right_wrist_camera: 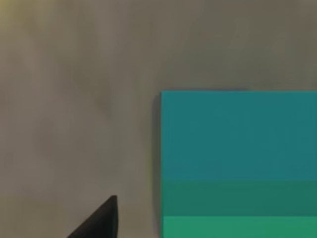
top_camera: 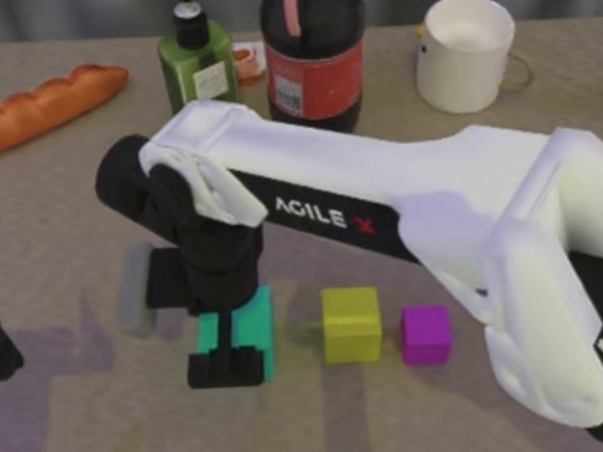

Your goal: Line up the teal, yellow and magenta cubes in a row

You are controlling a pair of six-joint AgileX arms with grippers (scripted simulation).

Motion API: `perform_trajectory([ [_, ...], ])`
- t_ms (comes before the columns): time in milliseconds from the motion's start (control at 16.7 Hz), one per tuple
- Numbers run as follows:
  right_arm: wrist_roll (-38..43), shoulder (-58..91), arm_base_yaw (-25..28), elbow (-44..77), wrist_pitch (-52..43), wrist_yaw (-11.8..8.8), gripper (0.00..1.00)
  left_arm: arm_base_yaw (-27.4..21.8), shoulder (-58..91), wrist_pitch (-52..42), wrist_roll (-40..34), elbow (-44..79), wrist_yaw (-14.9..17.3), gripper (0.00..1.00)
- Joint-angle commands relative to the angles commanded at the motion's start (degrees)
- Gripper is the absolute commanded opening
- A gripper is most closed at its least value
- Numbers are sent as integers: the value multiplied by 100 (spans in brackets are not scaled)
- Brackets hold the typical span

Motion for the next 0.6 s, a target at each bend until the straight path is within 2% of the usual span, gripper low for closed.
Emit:
perform_trajectory([
  [420, -8, 96, 39, 1494, -1396, -3, 100, 0, 0, 0, 0, 0, 0, 100],
  [600, -7, 85, 41, 1688, -1586, -1, 100, 0, 0, 0, 0, 0, 0, 100],
])
